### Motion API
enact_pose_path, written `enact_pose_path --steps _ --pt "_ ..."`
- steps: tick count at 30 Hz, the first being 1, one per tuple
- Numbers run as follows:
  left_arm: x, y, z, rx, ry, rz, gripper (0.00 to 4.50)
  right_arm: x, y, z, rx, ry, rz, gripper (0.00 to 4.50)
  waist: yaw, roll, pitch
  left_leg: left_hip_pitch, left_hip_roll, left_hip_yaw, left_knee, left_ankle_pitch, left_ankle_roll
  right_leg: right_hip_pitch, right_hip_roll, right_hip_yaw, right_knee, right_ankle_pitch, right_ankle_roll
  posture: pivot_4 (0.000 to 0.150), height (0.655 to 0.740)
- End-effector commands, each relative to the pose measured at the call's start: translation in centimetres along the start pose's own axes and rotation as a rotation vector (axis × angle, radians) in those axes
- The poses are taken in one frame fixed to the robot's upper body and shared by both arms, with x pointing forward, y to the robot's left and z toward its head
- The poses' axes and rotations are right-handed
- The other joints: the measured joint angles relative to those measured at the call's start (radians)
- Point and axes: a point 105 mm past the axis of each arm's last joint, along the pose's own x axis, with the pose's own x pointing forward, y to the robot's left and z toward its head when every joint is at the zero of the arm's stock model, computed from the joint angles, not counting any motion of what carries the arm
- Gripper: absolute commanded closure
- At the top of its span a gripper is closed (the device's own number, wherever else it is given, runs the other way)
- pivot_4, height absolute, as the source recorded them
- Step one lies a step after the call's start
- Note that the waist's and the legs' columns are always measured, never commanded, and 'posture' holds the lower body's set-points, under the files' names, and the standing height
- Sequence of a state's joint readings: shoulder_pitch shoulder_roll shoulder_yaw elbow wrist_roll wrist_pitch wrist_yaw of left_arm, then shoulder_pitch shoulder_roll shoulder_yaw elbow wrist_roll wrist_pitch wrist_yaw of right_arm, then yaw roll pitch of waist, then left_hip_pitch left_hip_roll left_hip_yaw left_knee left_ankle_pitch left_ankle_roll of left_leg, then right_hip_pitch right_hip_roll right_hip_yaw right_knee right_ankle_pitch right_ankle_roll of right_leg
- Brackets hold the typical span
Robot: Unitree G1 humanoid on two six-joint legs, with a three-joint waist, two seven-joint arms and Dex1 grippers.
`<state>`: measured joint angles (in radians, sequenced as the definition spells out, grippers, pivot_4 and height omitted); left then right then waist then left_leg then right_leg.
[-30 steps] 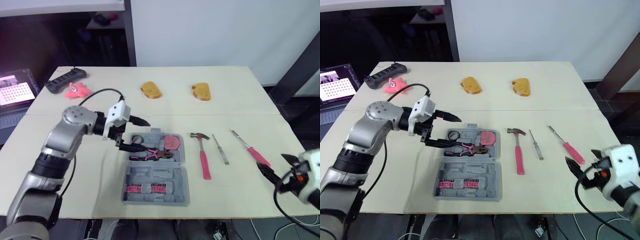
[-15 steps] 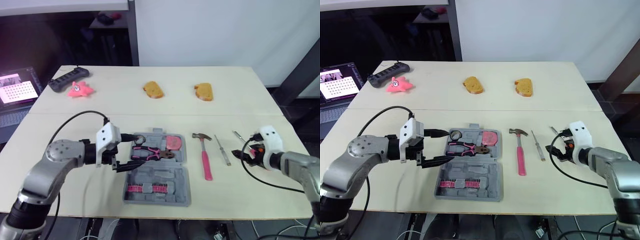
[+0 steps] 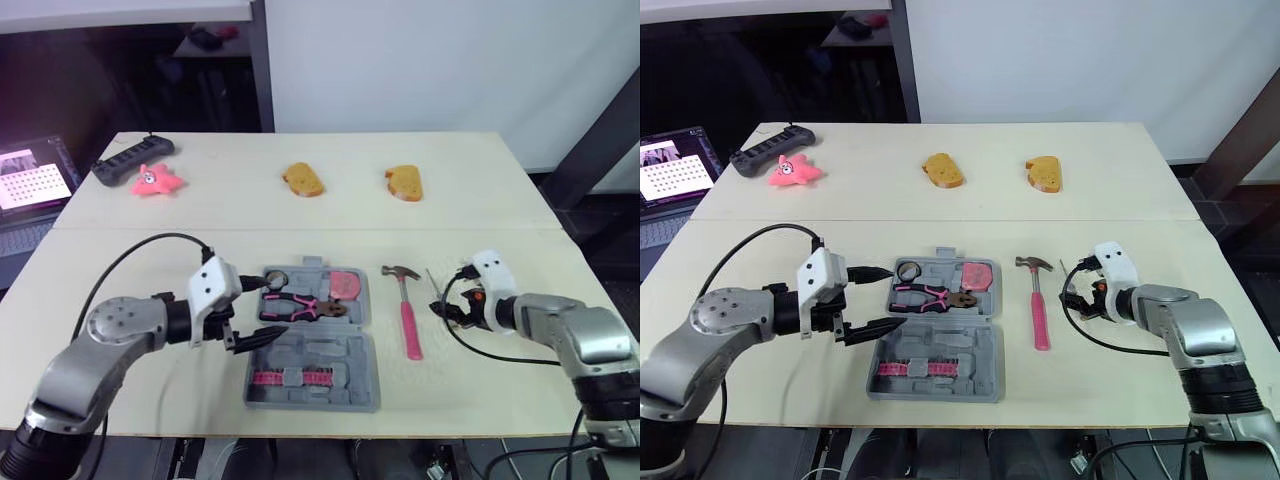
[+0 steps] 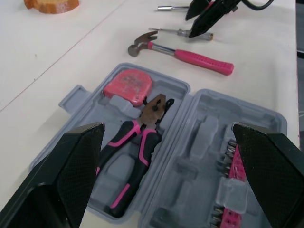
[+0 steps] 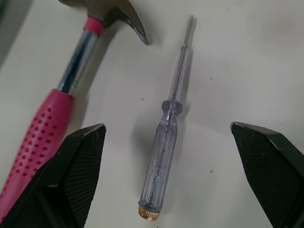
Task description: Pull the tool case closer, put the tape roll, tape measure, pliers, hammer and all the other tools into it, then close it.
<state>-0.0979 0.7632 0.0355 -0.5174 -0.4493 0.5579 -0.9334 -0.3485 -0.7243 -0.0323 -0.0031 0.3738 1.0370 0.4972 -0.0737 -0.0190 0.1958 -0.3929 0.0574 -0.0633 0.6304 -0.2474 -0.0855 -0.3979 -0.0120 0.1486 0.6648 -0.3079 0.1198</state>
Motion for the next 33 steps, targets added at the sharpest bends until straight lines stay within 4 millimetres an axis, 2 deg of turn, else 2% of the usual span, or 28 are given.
enact_pose_path --steps 1,3,4,6,12,13,16,19,26,29,33 --pt "-1.0 0.1 0.5 0.047 -0.002 0.039 0.0 0.7 -0.2 0.7 -0.009 0.004 -0.041 0.05 0.001 0.0 0.0 0.0 0.0 0.0 0.0 0.0 0.0 0.0 0.0 0.0 0.0 0.0 0.0 0.15 0.7314" --pt "-0.9 0.0 0.5 0.047 -0.008 0.041 0.0 1.0 -0.3 0.6 -0.008 0.019 -0.047 0.05 0.003 0.0 0.0 0.0 0.0 0.0 0.0 0.0 0.0 -0.001 0.0 0.0 0.0 0.0 0.0 0.15 0.7314" --pt "-0.7 -0.3 0.7 0.045 -0.019 0.038 0.0 1.2 -0.3 0.5 0.0 0.028 -0.049 0.56 0.004 0.0 0.0 0.0 0.0 0.0 0.0 0.0 0.0 0.0 0.0 0.0 0.0 0.0 0.0 0.15 0.7314" --pt "-0.5 -0.6 0.9 0.043 -0.028 0.034 0.0 1.4 -0.1 0.0 0.009 0.059 -0.043 1.25 0.005 -0.001 0.0 -0.001 0.0 0.0 0.0 0.0 0.0 0.0 0.0 0.0 0.0 0.0 0.0 0.15 0.7314" --pt "-0.6 -0.7 0.4 0.03 -0.006 0.049 0.0 1.2 -0.3 -0.9 0.042 0.101 -0.056 4.19 0.002 -0.001 0.0 0.0 0.0 0.0 0.0 0.0 0.0 0.0 0.0 0.0 0.0 0.0 0.0 0.15 0.7314" --pt "-0.6 -0.7 0.4 0.031 -0.004 0.047 0.0 0.9 -0.5 -1.0 0.054 0.102 -0.059 4.44 0.003 -0.001 0.0 0.0 0.0 0.0 0.0 0.0 0.0 0.0 0.0 0.0 0.0 0.0 0.0 0.15 0.7314" --pt "-0.4 -0.6 0.4 0.031 -0.006 0.042 0.0 -0.1 -0.7 -1.1 0.094 0.108 -0.064 4.44 0.007 -0.001 0.0 0.0 0.0 0.0 0.0 0.0 0.0 0.0 0.0 -0.001 0.0 0.0 0.0 0.15 0.7314" --pt "-0.1 -0.6 0.5 0.033 -0.012 0.018 0.0 -1.6 -0.7 -2.1 0.135 0.14 -0.066 4.44 0.008 -0.001 0.0 -0.001 0.0 0.0 0.0 0.0 0.0 0.0 0.0 -0.001 0.0 0.0 0.0 0.15 0.7314" --pt "0.7 -0.5 0.4 0.02 -0.038 -0.029 0.0 -5.0 0.9 -6.5 0.268 0.223 -0.079 4.44 0.007 -0.001 0.0 0.0 0.0 -0.001 0.0 -0.001 0.001 0.0 0.0 -0.001 0.0 0.0 0.0 0.15 0.7314" --pt "1.1 -0.4 0.4 0.026 -0.038 -0.056 0.0 -5.5 1.8 -8.1 0.314 0.242 -0.083 4.44 0.006 -0.002 -0.001 0.0 0.0 -0.001 0.0 -0.001 0.001 0.0 0.0 -0.001 0.0 0.0 0.0 0.15 0.7314" --pt "1.5 -0.4 0.5 0.031 -0.037 -0.084 0.0 -5.3 2.4 -8.4 0.362 0.211 -0.091 4.44 0.004 -0.003 -0.001 0.0 0.0 -0.001 0.0 -0.001 0.001 0.0 0.0 -0.001 0.0 0.0 0.0 0.15 0.7314"
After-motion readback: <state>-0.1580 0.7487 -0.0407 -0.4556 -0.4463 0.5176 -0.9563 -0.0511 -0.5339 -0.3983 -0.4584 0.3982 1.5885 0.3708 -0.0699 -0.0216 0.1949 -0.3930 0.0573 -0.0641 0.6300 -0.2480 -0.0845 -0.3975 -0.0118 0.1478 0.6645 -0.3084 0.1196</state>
